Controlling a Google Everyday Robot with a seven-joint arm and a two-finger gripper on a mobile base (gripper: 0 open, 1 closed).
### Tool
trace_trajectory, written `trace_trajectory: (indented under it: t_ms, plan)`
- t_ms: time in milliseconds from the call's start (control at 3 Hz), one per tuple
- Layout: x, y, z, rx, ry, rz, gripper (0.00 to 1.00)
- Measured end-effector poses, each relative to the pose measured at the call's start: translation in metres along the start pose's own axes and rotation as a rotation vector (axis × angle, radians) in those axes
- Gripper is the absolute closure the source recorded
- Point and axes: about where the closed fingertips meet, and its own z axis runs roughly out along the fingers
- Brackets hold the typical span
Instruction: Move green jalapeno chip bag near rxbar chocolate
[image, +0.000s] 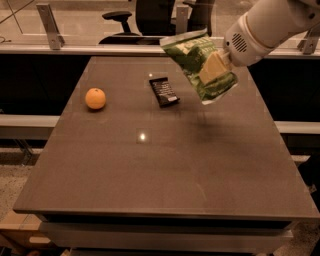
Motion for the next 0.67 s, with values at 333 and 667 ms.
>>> trace_trajectory:
  t_ms: [333,667]
  plan:
    - [-0.01,-0.025,0.017,-0.01,0.037,0.049,1.0]
    - [-0.019,-0.042,0.044,-0.058,0.108,0.066,1.0]
